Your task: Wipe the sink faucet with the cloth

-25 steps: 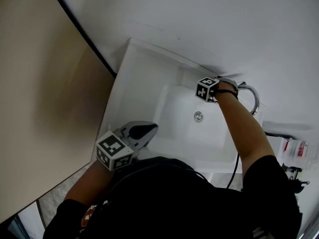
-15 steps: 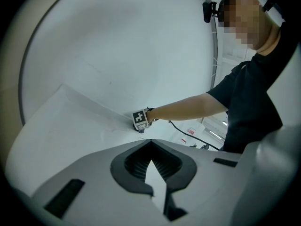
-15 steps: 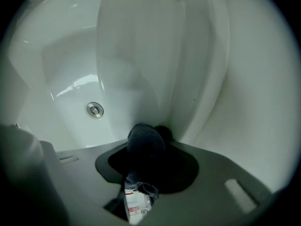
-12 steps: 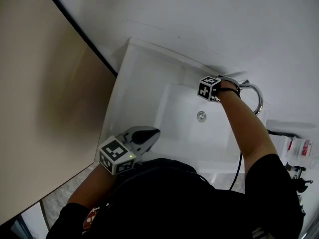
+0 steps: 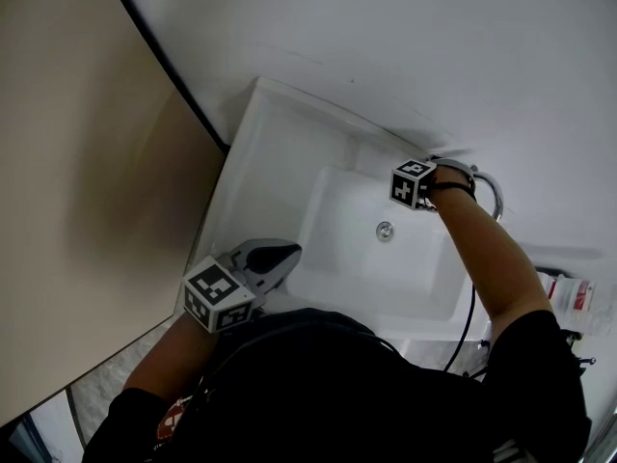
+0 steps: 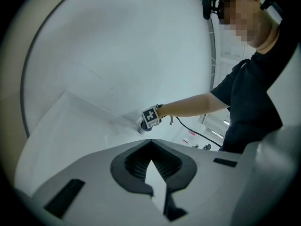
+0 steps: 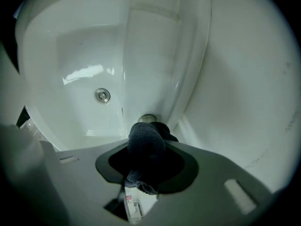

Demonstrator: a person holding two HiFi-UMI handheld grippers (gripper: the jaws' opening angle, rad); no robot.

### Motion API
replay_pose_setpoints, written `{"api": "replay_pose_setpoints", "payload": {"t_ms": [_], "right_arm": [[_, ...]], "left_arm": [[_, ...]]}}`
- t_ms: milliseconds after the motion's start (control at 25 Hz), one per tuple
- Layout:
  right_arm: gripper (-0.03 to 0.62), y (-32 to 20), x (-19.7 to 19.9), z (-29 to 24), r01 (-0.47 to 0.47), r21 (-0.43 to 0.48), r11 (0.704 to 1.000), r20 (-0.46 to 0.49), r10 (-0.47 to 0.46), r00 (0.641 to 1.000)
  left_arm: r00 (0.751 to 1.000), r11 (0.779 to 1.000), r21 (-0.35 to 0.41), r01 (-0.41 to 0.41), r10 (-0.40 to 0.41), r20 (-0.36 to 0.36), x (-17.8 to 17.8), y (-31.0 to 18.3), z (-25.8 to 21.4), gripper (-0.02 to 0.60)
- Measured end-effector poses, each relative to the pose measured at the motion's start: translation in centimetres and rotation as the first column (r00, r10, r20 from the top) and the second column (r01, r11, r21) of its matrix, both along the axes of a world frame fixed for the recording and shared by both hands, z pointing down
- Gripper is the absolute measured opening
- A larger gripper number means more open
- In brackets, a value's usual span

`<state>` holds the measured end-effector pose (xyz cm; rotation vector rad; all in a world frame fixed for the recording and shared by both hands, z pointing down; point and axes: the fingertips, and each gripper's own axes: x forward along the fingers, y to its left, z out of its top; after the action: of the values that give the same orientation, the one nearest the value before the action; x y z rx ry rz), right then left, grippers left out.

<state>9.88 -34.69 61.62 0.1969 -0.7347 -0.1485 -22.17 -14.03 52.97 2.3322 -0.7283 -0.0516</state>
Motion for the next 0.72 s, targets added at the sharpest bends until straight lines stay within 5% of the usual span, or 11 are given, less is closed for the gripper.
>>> {"api": "replay_pose_setpoints", "payload": {"t_ms": [440, 560, 640, 720], "right_arm": [[0.123, -1.1, 0.0, 5.4, 0.029, 0.023, 0.999, 0.055, -0.030, 0.998], [0.121, 0.5, -1.0, 4.7, 0.006, 0.057, 0.998, 0.166, -0.016, 0.986], [0.123, 2.7, -3.5, 3.9, -0.093, 0.131, 0.987, 0.402, 0.033, 0.915], [0.123, 4.5, -5.9, 2.8, -0.305, 0.203, 0.931, 0.690, 0.084, 0.719]], "left_arm": [[0.999, 0.998, -0.054, 0.011, -0.009, 0.043, -0.9, 1.0, 1.1, -0.008], [1.000, 0.999, -0.047, 0.004, -0.003, 0.020, -0.5, 1.0, 0.8, -0.008], [1.000, 0.999, -0.039, -0.009, 0.009, 0.008, 0.1, 0.8, 0.2, -0.008], [1.000, 0.999, -0.036, -0.023, 0.023, 0.004, 0.8, 0.5, -0.2, -0.008]]}}
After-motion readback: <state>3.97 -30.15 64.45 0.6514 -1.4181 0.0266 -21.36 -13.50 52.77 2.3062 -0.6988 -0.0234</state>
